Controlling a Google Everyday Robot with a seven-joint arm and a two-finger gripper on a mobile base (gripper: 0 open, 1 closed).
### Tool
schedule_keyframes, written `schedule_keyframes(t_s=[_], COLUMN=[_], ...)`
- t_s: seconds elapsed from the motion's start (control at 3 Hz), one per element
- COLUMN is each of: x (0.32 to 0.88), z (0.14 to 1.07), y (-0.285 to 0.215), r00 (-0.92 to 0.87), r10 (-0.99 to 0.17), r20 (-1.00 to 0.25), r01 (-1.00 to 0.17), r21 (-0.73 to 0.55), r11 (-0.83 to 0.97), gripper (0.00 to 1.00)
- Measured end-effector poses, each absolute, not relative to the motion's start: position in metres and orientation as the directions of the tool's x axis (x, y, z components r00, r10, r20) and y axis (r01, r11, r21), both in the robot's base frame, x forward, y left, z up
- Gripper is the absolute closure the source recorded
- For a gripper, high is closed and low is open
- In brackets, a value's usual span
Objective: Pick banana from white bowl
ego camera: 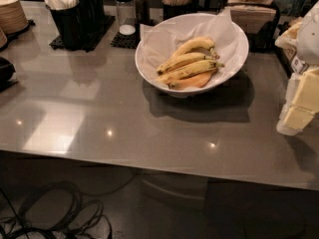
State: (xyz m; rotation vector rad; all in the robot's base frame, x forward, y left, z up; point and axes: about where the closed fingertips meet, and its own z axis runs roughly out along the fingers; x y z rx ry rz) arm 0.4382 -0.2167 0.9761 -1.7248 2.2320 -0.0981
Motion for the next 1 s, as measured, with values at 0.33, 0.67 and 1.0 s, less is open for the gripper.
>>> schedule_keyframes(t_s=[0.33,0.67,1.0], x=[0.444,0.472,0.525], z=[0.978,0.985,0.985], y=[-0.214,-0.206,-0.179], r00=[-0.218,-0.185,-0.121], r10=[-0.953,-0.955,-0.952], r20=[-0.211,-0.231,-0.280], r01=[-0.930,-0.937,-0.959], r21=[-0.251,-0.251,-0.217], r11=[0.268,0.242,0.185], gripper=[0.00,0.00,0.00])
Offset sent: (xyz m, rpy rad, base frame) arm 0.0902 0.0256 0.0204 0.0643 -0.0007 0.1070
